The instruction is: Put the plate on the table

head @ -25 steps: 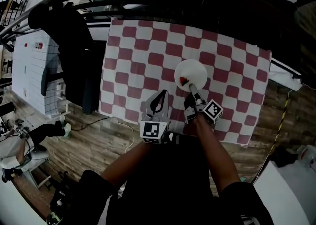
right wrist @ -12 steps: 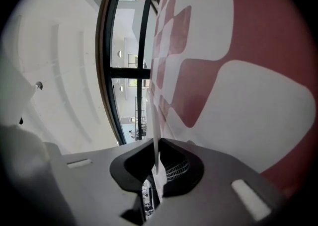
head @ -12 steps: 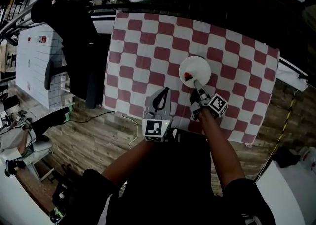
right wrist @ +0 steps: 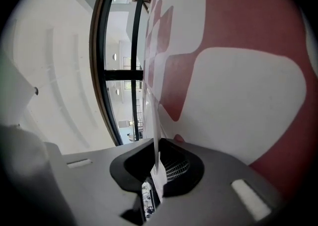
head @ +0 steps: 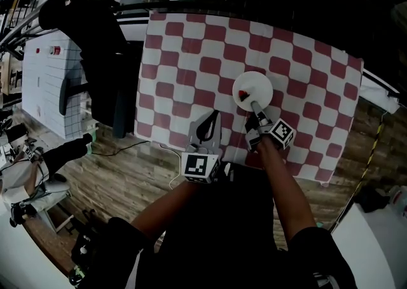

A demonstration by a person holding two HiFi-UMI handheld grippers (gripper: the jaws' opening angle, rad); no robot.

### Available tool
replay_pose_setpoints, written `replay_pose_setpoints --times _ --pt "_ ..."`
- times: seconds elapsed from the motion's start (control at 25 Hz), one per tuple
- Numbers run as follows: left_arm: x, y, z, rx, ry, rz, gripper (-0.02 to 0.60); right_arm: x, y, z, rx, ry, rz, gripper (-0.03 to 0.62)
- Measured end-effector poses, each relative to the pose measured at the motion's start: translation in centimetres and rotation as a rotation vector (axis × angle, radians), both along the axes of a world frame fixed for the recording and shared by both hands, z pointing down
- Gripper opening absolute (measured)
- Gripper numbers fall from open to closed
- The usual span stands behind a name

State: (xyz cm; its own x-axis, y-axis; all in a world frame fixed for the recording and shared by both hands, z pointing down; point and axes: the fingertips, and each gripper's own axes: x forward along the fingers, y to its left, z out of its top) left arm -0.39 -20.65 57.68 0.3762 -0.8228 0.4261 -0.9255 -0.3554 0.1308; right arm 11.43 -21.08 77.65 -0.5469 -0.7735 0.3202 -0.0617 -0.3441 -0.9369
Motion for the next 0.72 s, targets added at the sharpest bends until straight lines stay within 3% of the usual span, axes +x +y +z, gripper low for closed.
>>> replay_pose_setpoints --times 0.28,0.4,0.72 --pt "0.1 -0.8 -1.3 -0.007 0.029 -0.022 0.009 -0.4 0.1 0.2 -0.036 0.052 -0.045 0.035" --pt "0.7 -1.0 -2.4 0.019 0.073 -0.019 0.009 -0.3 0.1 0.0 -0.057 0.062 -0.043 0.099" --pt "0.0 -0.7 -2.6 0.008 0.065 -0.034 0.009 -0.3 1.2 -0.3 -0.121 0.094 -0.062 0.175"
